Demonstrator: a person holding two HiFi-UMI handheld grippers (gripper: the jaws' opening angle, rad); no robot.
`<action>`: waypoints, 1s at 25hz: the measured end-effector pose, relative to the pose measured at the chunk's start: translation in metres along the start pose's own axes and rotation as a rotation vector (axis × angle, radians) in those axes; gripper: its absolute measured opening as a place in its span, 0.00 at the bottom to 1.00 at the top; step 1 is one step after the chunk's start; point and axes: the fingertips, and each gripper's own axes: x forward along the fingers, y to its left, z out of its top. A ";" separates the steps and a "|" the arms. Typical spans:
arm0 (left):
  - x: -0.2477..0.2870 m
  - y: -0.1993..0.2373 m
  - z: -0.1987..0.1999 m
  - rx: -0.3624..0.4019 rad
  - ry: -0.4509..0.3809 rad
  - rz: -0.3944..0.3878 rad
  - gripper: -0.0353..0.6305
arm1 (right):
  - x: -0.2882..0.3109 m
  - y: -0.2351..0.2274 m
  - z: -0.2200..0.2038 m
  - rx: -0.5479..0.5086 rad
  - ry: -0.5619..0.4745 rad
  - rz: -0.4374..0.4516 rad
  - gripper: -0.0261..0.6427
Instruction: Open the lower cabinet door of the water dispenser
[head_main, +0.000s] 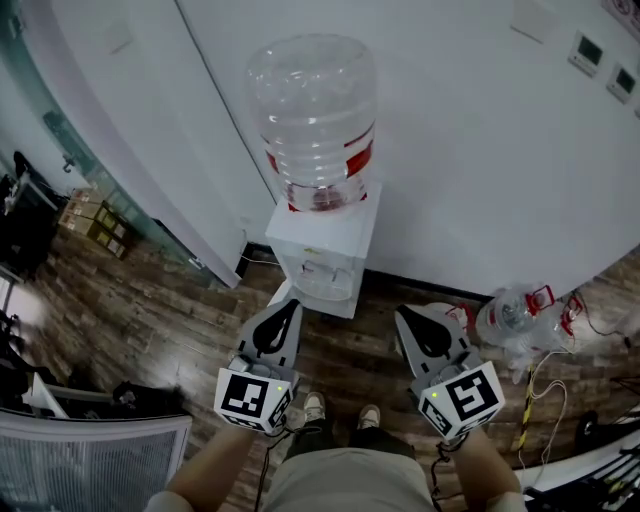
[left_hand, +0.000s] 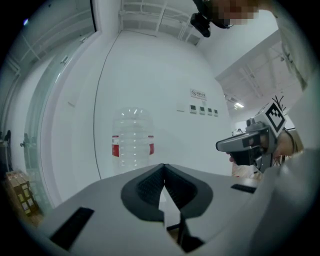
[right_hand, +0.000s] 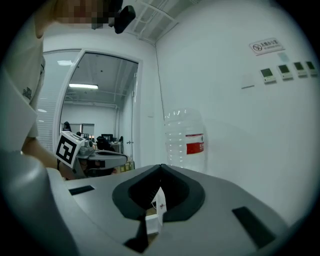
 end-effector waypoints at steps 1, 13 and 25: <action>-0.003 -0.002 0.011 0.004 -0.015 -0.002 0.06 | -0.005 0.001 0.010 -0.009 -0.015 -0.003 0.05; -0.034 -0.037 0.103 0.102 -0.157 -0.063 0.06 | -0.067 0.000 0.103 -0.091 -0.183 -0.107 0.05; -0.040 -0.045 0.144 0.133 -0.225 -0.105 0.06 | -0.103 0.005 0.134 -0.142 -0.253 -0.173 0.05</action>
